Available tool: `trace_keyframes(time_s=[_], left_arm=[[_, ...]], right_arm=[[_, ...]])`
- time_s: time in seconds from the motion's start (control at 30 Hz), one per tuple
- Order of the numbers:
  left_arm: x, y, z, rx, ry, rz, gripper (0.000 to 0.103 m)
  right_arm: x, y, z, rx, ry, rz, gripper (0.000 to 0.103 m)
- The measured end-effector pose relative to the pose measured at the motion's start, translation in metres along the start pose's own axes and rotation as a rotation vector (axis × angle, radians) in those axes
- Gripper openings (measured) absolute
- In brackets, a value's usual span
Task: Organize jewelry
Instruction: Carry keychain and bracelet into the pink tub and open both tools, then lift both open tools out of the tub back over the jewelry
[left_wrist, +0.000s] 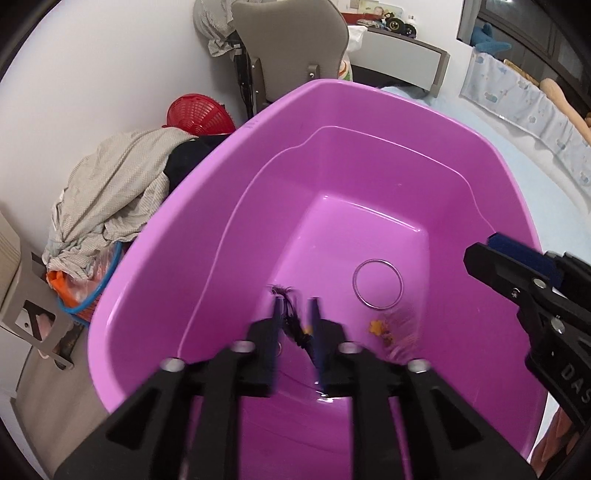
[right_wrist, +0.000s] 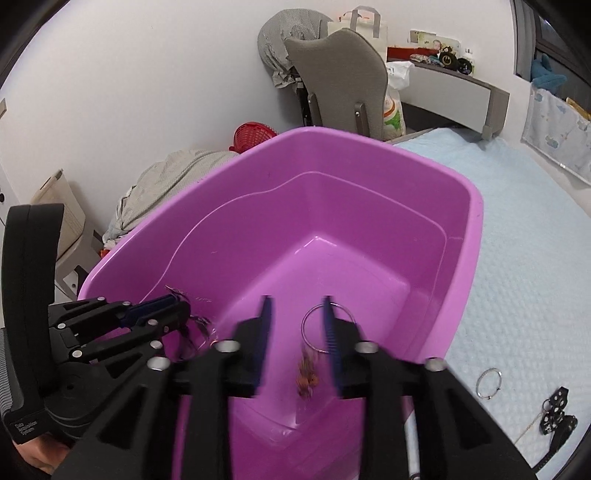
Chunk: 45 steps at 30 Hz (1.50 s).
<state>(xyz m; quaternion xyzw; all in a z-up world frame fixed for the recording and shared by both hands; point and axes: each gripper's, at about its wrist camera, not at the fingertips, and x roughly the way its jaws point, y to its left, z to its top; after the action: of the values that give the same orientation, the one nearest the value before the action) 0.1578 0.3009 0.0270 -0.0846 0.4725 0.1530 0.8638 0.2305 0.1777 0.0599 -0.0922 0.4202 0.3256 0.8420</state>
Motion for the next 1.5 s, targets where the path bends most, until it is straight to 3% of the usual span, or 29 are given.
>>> trace_keyframes(time_s=[0.03,0.07,0.13,0.8,1.5], left_arm=[[-0.002,0.000,0.000,0.005,-0.012,0.014,0.065],[-0.008,-0.001,0.000,0.016,-0.043,0.045,0.082],[-0.016,0.001,-0.001,0.002,-0.086,0.091,0.090],[-0.029,0.005,-0.012,-0.015,-0.086,0.120,0.090],[-0.065,-0.007,-0.031,-0.024,-0.126,0.086,0.090]], right_arm=[[-0.002,0.000,-0.001,-0.003,-0.003,-0.003,0.033],[-0.004,0.001,-0.001,-0.007,-0.007,-0.006,0.033],[-0.007,0.000,-0.001,-0.008,-0.012,-0.007,0.034],[-0.028,-0.005,-0.019,0.020,-0.037,-0.006,0.043],[-0.068,-0.015,-0.052,0.090,-0.092,0.003,0.051]])
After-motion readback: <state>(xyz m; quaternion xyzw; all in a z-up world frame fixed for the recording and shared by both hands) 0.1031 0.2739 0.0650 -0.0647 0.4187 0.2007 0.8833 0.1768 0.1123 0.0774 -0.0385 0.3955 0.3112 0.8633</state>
